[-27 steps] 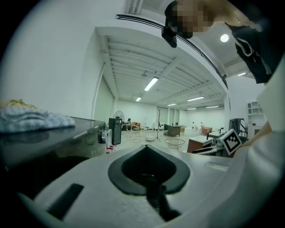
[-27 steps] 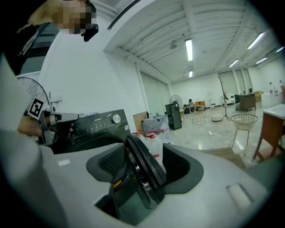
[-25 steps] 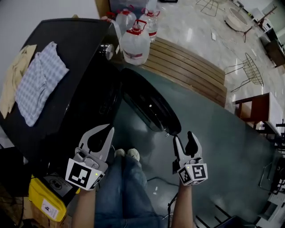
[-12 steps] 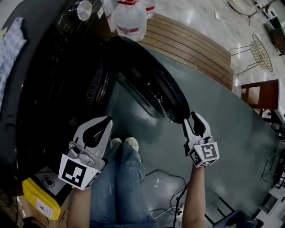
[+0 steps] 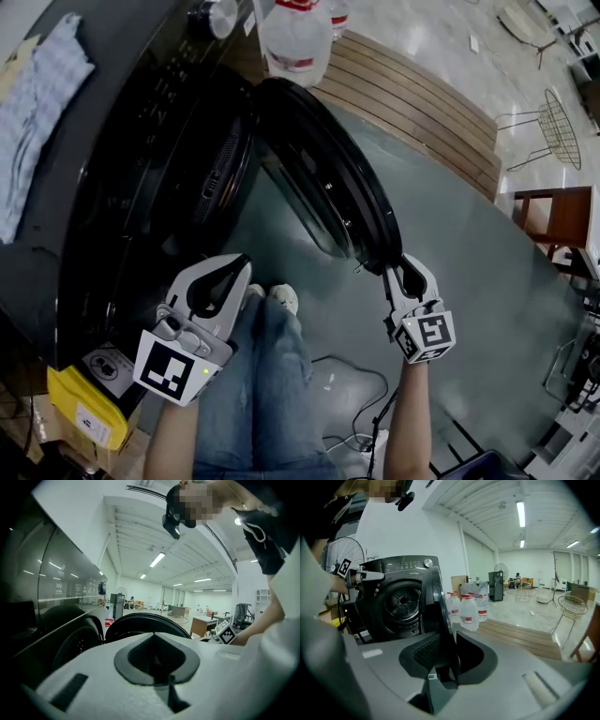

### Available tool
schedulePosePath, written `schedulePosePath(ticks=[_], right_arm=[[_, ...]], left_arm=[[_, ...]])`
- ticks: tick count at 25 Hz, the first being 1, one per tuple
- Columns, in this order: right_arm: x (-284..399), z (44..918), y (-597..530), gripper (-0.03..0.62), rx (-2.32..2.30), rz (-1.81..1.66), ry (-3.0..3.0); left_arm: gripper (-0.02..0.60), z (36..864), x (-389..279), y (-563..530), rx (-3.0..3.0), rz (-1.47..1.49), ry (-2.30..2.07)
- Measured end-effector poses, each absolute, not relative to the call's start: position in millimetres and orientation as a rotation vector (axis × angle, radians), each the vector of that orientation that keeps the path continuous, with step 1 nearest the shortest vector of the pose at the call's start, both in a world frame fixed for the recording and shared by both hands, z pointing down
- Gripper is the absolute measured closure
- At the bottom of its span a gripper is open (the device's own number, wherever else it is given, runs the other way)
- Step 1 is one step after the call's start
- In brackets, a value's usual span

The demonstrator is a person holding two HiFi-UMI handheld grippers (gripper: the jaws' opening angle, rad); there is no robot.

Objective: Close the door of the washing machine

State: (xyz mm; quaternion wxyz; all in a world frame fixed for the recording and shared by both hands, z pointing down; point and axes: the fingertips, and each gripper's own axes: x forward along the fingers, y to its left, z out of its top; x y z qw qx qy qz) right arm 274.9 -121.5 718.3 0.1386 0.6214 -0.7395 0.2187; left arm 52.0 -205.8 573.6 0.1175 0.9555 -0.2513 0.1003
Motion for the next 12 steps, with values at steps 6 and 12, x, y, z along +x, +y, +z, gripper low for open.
schedulePosePath(ticks=[6,12], right_arm=[[187,718,-99,0.494,1.609,0.774,-2.209],[86,712,-96,0.474,1.331,0.815,-2.371]], left_arm=[[0.583,556,24,-192,2.749,0.311,-0.770],[0.583,555,-12,-177,2.679,0.326,-0.860]])
